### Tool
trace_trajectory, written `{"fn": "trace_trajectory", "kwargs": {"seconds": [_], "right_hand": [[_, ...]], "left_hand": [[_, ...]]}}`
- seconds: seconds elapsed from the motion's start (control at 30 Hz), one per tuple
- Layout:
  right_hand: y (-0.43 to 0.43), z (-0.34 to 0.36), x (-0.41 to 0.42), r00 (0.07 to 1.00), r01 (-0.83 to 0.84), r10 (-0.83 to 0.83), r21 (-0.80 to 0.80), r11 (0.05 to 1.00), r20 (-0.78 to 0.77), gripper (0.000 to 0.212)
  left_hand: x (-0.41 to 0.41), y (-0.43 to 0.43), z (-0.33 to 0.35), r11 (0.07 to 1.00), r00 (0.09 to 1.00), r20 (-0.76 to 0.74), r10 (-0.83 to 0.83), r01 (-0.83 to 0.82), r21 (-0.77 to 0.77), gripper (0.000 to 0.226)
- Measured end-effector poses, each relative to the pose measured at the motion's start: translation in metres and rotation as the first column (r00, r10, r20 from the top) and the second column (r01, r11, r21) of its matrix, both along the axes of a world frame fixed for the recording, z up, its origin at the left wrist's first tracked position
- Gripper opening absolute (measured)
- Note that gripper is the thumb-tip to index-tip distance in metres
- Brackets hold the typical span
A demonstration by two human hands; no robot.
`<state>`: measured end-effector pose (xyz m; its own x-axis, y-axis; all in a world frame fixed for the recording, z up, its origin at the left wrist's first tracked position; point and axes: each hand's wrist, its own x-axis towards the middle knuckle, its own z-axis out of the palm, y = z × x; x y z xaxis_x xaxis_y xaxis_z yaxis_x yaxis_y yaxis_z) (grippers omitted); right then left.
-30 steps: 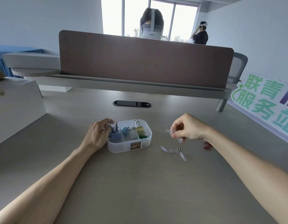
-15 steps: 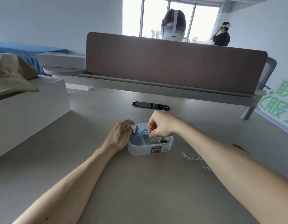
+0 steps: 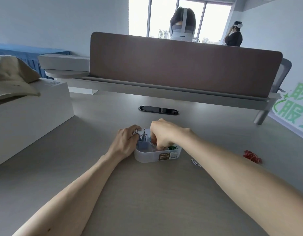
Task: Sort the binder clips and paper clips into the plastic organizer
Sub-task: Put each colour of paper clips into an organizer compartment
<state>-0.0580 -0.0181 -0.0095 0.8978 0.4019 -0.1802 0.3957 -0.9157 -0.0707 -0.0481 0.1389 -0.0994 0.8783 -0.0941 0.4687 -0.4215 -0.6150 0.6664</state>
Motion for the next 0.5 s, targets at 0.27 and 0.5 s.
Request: {"fn": "trace_trajectory", "kwargs": {"seconds": [0.27, 0.5], "right_hand": [[-0.014, 0.001, -0.004, 0.997, -0.069, 0.059, 0.205, 0.976, 0.055, 0.004], [-0.139, 0.006, -0.022, 0.997, 0.072, -0.058, 0.303, 0.950, -0.054, 0.013]], "left_hand": [[0.000, -0.001, 0.000, 1.000, 1.000, -0.007, 0.016, -0.016, 0.010, 0.033], [0.004, 0.002, -0.001, 1.000, 1.000, -0.004, 0.020, -0.020, 0.017, 0.035]]}}
